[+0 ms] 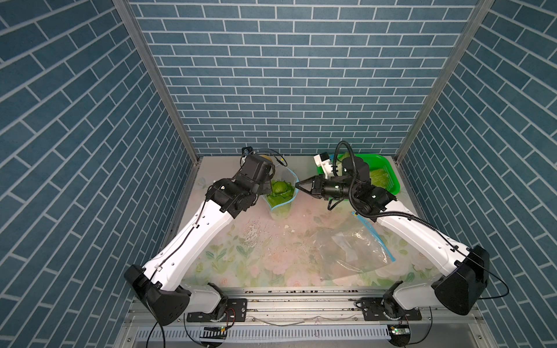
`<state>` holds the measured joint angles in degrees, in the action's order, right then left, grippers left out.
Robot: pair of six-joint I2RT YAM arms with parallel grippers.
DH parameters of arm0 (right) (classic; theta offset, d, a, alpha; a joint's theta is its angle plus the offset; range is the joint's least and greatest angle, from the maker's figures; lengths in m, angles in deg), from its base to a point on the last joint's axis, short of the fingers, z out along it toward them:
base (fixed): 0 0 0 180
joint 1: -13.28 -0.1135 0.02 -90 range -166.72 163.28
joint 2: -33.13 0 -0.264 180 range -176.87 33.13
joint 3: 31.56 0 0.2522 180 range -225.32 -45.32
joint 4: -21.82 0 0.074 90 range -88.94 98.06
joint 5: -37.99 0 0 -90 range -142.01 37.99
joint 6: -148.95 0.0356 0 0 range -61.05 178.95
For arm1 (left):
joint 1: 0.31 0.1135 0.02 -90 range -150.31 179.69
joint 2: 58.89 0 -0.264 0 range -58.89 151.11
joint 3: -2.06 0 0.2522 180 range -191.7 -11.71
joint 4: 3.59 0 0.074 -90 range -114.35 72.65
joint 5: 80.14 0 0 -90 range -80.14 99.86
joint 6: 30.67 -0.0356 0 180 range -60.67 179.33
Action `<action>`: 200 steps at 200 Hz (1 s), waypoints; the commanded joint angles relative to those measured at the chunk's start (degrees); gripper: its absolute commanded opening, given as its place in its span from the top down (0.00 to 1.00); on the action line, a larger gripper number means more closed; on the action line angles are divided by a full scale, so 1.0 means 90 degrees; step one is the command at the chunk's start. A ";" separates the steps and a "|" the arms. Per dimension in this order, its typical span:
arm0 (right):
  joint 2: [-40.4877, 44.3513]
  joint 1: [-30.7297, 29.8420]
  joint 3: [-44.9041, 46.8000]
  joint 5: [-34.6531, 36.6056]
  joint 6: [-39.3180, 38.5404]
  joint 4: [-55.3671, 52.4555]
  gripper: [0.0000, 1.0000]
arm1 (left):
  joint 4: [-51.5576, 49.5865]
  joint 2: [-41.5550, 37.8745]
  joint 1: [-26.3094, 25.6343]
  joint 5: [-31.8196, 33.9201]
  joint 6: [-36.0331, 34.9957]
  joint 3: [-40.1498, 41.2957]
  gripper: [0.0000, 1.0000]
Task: Put the chinese cabbages into a zipper bag and zip it
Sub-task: Adjust the zipper food storage bag at the center of the board.
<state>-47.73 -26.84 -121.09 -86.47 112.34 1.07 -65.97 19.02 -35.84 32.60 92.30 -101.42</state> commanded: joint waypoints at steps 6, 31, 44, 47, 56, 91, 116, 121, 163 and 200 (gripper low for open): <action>-0.0049 -0.0025 -0.0358 0.0069 -0.0263 -0.0188 1.00 | 0.0238 -0.0278 0.0012 -0.0294 -0.0183 -0.0002 1.00; -0.0131 -0.0025 -0.0512 0.0122 -0.0389 -0.0296 1.00 | 0.0134 -0.0213 0.0034 -0.0056 -0.0259 0.0023 1.00; -0.0137 -0.0025 -0.0475 0.0037 -0.0400 -0.0191 1.00 | -0.0127 -0.0085 0.0040 0.0012 -0.0241 -0.0082 1.00; -0.0137 -0.0025 -0.0469 0.0031 -0.0409 -0.0185 1.00 | -0.0142 -0.0075 0.0041 -0.0001 -0.0246 -0.0075 1.00; -0.0142 -0.0025 -0.0467 0.0089 -0.0491 -0.0246 1.00 | -0.0072 -0.0103 0.0041 0.0019 -0.0272 0.0023 1.00; -0.0313 -0.0043 -0.0480 -0.0031 -0.0568 -0.0196 1.00 | -0.0037 -0.0231 0.0127 0.0295 -0.0361 0.0134 1.00; -0.0381 -0.0063 -0.0494 0.0014 -0.0757 -0.0220 0.99 | -0.0185 -0.0258 0.0231 0.0453 -0.0548 0.0061 1.00; -0.0390 -0.0064 -0.0507 0.0045 -0.0791 -0.0215 0.97 | -0.0225 -0.0267 0.0251 0.0491 -0.0563 0.0057 1.00; -0.0592 -0.0126 -0.0804 -0.0014 -0.1130 -0.0203 0.70 | -0.0457 -0.0336 0.0527 0.0615 -0.0859 0.0059 1.00; -0.0726 -0.0122 -0.1160 0.0281 -0.1536 -0.0445 0.58 | -0.0891 -0.0361 0.1180 0.0764 -0.1169 -0.0120 1.00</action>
<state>-53.54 -27.71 -128.96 -85.82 102.72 -1.46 -70.39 17.29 -28.89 37.41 84.67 -100.35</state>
